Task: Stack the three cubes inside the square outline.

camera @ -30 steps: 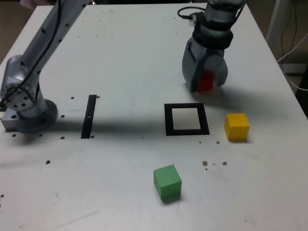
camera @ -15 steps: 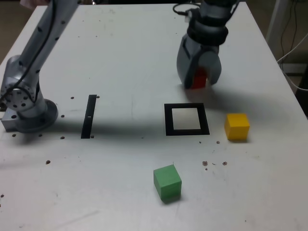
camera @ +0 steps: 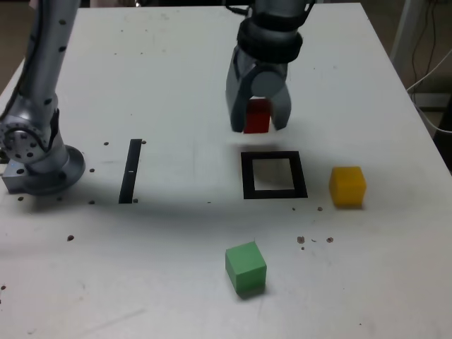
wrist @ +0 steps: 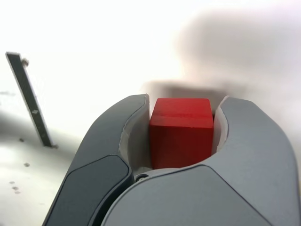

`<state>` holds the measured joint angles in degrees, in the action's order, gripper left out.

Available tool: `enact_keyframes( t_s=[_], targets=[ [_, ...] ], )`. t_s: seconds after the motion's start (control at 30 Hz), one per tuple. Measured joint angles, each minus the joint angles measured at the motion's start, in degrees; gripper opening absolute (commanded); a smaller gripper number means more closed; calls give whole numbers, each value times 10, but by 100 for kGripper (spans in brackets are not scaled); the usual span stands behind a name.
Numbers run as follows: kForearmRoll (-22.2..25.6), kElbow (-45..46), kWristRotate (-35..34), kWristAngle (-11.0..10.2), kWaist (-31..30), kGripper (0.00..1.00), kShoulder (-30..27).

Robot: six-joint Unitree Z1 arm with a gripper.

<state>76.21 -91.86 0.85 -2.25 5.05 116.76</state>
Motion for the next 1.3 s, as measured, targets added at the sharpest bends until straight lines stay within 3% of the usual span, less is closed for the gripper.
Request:
enact_keyframes(
  t_s=[0.63,1.3],
  targets=[
    [-60,32,0,21,-85,28,-8],
    [-114,66,-2,33,-100,29,19]
  ],
)
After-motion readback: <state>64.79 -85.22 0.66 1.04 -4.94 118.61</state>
